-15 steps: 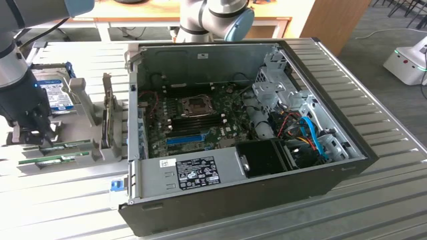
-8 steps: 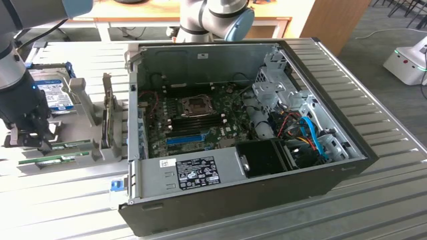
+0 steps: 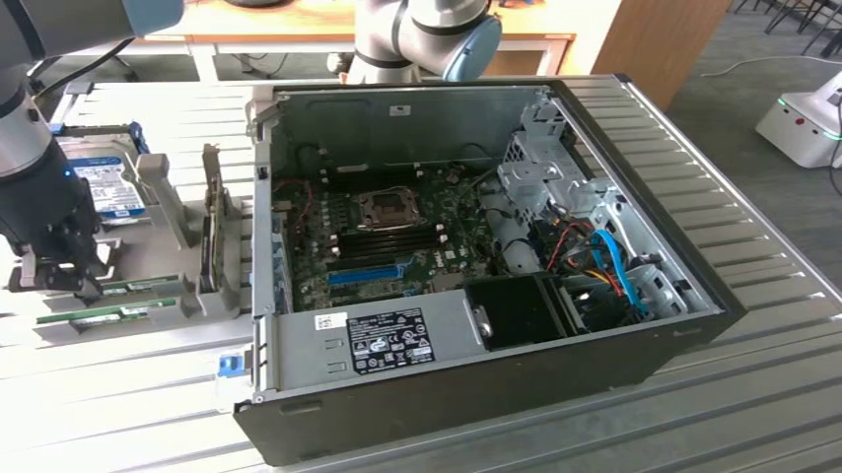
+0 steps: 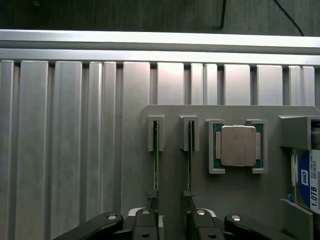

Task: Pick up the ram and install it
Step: 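Pick up the ram and move it above insertion slot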

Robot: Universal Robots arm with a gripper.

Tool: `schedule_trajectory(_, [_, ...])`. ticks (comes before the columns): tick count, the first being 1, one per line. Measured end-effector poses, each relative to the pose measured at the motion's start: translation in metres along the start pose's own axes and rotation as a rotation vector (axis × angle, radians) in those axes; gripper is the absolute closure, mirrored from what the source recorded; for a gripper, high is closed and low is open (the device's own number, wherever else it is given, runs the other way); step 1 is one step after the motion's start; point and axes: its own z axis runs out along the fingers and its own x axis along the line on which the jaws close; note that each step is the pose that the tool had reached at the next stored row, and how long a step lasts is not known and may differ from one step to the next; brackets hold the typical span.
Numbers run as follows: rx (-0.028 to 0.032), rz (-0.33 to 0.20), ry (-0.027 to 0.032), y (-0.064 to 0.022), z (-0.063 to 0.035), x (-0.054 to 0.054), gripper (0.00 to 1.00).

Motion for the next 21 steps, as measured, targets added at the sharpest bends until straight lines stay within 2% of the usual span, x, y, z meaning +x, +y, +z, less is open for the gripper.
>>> schedule_trajectory(16, [-0.0007, 0.000, 0.0000, -0.0219, -0.0010, 0.000, 0.69])
schedule_trajectory(21, [-0.0007, 0.000, 0.0000, -0.0228, -0.0010, 0.000, 0.69])
